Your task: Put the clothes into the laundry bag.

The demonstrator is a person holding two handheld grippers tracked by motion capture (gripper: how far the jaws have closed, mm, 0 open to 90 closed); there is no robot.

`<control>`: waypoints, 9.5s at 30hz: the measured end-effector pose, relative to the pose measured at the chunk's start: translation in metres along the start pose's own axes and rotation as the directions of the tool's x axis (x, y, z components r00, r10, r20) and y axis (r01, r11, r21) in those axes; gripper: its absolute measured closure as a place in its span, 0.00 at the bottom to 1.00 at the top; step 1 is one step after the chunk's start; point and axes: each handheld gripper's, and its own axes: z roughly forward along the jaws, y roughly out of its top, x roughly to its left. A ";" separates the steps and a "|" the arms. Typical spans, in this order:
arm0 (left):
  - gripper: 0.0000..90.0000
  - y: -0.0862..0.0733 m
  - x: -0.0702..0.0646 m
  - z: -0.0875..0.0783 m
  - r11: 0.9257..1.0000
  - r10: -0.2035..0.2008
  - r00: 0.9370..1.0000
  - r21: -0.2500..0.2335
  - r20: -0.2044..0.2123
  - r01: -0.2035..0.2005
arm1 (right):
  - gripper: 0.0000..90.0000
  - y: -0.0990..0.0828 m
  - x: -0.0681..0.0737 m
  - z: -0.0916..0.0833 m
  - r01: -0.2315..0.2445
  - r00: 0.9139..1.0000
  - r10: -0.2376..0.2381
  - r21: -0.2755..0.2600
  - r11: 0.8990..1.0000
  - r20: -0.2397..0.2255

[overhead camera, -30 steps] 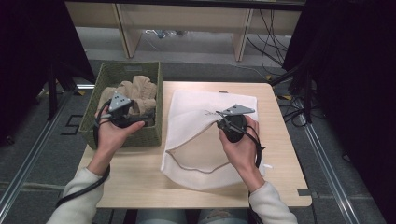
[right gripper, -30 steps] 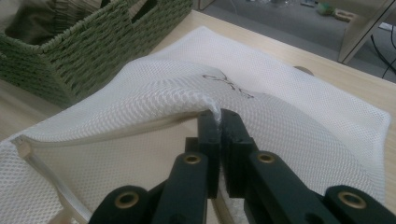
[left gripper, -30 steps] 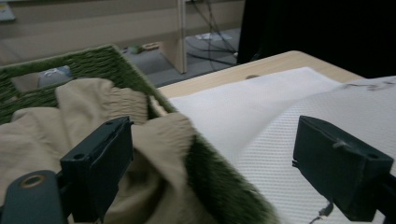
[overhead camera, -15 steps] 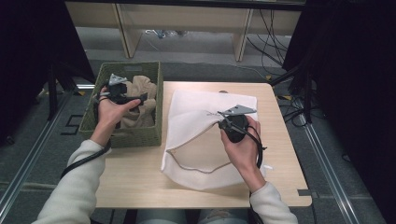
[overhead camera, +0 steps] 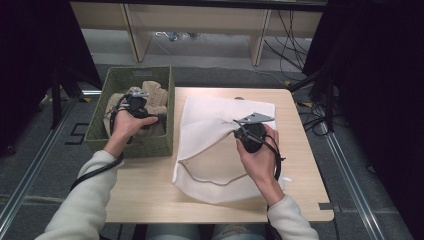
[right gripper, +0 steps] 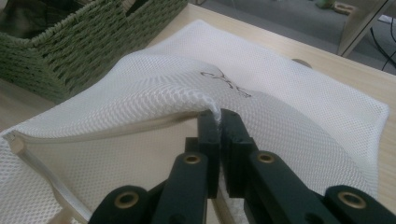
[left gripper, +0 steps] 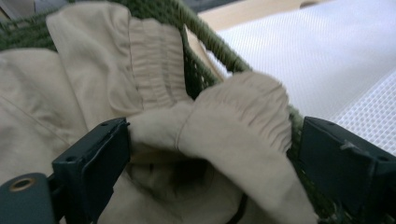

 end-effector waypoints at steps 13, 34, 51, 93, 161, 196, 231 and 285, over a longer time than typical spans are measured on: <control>0.23 0.009 -0.008 0.018 0.970 0.118 0.990 0.224 -0.083 -0.097 | 0.98 -0.001 0.001 0.000 -0.017 1.000 0.017 0.015 1.000 -0.003; 0.93 0.013 0.003 0.005 0.984 0.151 0.983 0.107 -0.107 -0.139 | 0.98 0.000 -0.003 0.000 0.003 1.000 -0.003 0.005 1.000 -0.002; 0.94 0.013 0.009 -0.054 0.921 0.085 0.974 -0.356 -0.208 -0.156 | 0.98 -0.001 -0.001 0.000 -0.045 0.999 0.045 -0.002 0.999 0.001; 0.94 0.002 -0.031 -0.185 0.607 0.097 0.992 -0.785 -0.079 -0.121 | 0.99 -0.001 -0.004 -0.002 -0.042 0.999 0.042 -0.064 0.997 -0.005; 0.94 0.001 -0.162 -0.284 0.586 0.574 0.716 -0.810 0.397 -0.021 | 0.99 0.000 -0.001 -0.004 -0.042 0.999 0.042 -0.071 0.997 -0.004; 0.93 -0.037 -0.234 -0.031 0.713 0.693 0.707 -0.278 0.140 -0.644 | 0.99 0.003 0.010 -0.008 -0.012 1.000 0.010 -0.103 0.995 -0.025; 0.24 -0.094 -0.246 -0.067 0.850 0.526 0.763 -0.206 0.376 -0.484 | 0.99 0.000 0.013 -0.004 -0.027 0.999 0.026 -0.066 0.997 -0.020; 0.86 -0.058 -0.224 0.010 0.863 0.504 0.844 -0.125 0.181 -0.489 | 0.99 -0.001 0.015 -0.003 -0.022 0.999 0.020 -0.065 0.998 -0.040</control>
